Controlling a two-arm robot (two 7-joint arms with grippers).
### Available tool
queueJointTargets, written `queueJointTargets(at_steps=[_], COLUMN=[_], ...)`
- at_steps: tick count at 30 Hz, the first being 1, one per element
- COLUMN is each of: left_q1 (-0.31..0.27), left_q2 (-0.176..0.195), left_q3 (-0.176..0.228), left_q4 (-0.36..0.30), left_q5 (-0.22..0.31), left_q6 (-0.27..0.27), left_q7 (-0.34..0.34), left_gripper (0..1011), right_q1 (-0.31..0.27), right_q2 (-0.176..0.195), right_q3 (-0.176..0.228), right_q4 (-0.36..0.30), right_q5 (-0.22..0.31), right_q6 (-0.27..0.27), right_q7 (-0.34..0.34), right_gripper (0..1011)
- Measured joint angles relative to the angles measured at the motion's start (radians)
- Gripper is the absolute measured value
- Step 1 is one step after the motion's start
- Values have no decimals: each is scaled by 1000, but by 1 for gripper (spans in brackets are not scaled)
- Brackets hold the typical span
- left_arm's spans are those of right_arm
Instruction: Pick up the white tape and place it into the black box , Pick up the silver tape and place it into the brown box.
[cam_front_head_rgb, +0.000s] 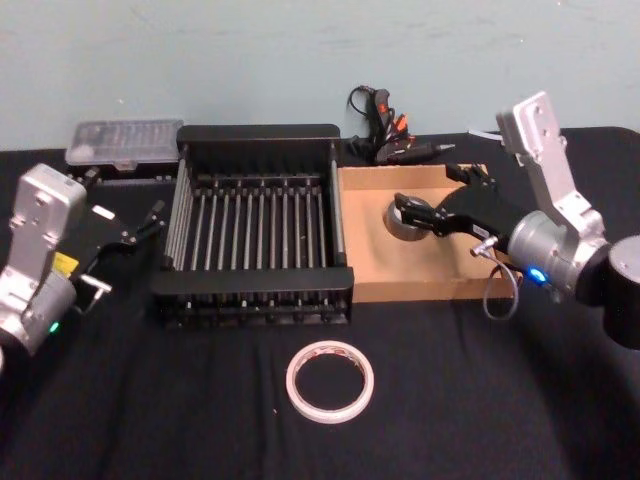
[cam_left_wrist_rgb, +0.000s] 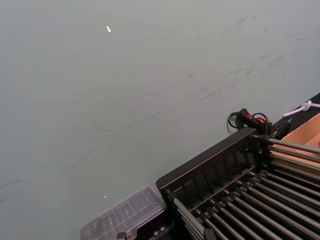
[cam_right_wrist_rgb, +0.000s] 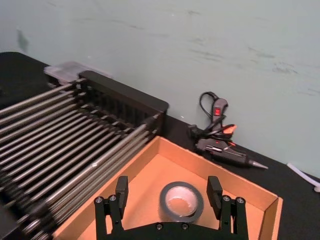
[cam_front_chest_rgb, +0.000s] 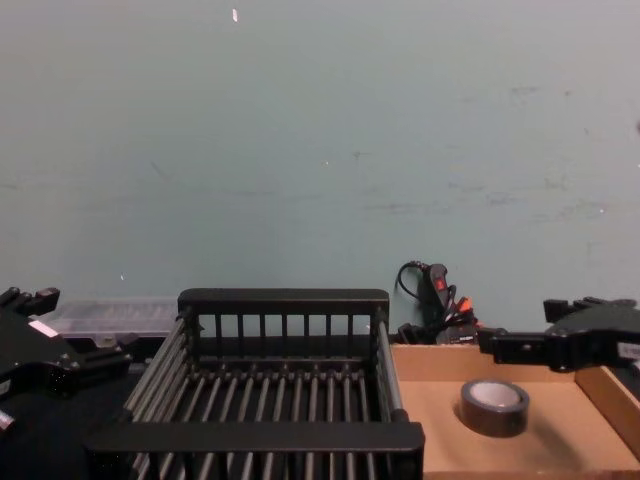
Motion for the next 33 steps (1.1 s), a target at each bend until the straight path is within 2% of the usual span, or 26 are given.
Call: queueJointTargets(at_steps=[6, 8, 17, 24, 33], left_q1=[0, 0, 0, 0, 0], left_q2=[0, 0, 0, 0, 0], left_q3=[0, 0, 0, 0, 0], left_q4=[0, 0, 0, 0, 0], left_q5=[0, 0, 0, 0, 0], left_q6=[0, 0, 0, 0, 0], left_q7=[0, 0, 0, 0, 0], left_gripper=[1001, 1001, 1001, 1001, 1001], right_q1=[-56, -79, -167, -217, -243], right_q2=[48, 68, 150, 196, 218], right_q3=[4, 3, -28, -59, -111], right_q4=[-70, -91, -156, -195, -208], right_q5=[35, 47, 75, 83, 75], right_q6=[-31, -57, -145, -163, -146], right_q7=[44, 66, 149, 172, 157], right_gripper=[1002, 1003, 1002, 1002, 1002])
